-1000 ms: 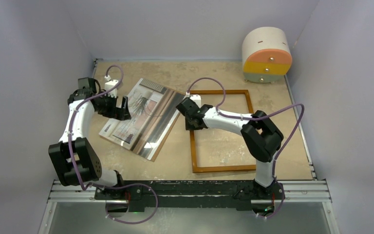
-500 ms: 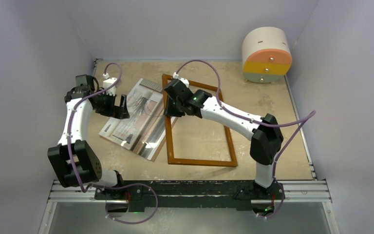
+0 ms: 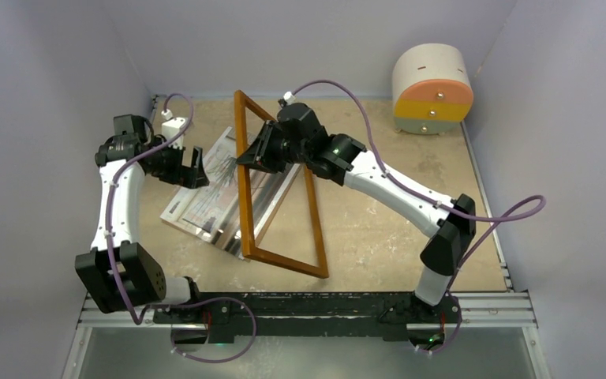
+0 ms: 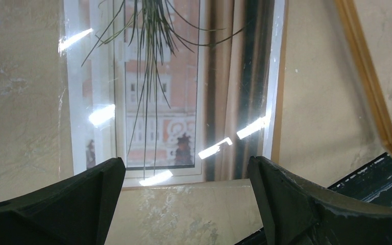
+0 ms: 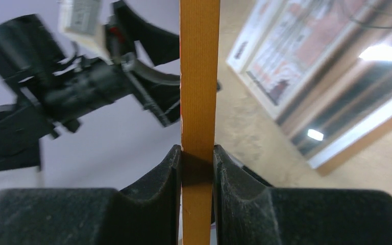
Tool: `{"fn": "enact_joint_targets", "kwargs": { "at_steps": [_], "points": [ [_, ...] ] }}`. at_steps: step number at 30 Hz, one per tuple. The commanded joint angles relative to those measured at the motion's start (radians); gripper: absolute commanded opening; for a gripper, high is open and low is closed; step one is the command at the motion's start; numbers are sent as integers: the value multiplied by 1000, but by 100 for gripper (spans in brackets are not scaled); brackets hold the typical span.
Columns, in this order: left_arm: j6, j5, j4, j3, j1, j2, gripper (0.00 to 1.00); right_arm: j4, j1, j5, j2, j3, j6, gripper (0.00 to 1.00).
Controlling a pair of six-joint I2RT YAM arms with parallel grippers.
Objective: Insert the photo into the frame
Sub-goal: Turn over the photo frame at the center of the board.
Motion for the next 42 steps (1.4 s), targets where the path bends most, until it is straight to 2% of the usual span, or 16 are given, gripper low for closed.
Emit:
{"fn": "enact_joint_targets", "kwargs": {
  "at_steps": [1,6,9,13,17,22,25,29,33,37,39,42],
  "points": [
    [40,104,-54,58,0,-42,100,215,-14,-108,-103,-13,90,0],
    [35,170,-9,45,-10,-93,100,378,-90,-196,-205,-199,152,0],
    [11,163,7,60,-51,-92,100,615,-162,-301,-274,-399,282,0],
    [-53,59,52,70,-185,-86,100,867,-233,-415,-340,-602,389,0],
    [-95,-55,112,64,-337,-74,100,905,-285,-478,-399,-697,396,0],
    [-117,-150,144,81,-444,-35,100,758,-393,-532,-515,-774,321,2],
    [-149,-167,161,123,-495,-10,100,684,-464,-584,-574,-831,273,18],
    [-178,-207,162,204,-574,44,100,506,-565,-620,-620,-849,162,50],
    [-195,-251,173,239,-646,89,100,239,-647,-609,-627,-765,-24,64],
    [-200,-262,172,256,-701,122,100,15,-691,-537,-606,-648,-174,70],
    [-188,-274,169,250,-707,130,100,-145,-695,-451,-590,-552,-270,69],
    [-182,-301,173,238,-706,141,100,-270,-695,-331,-591,-483,-365,67]
  ]
}}
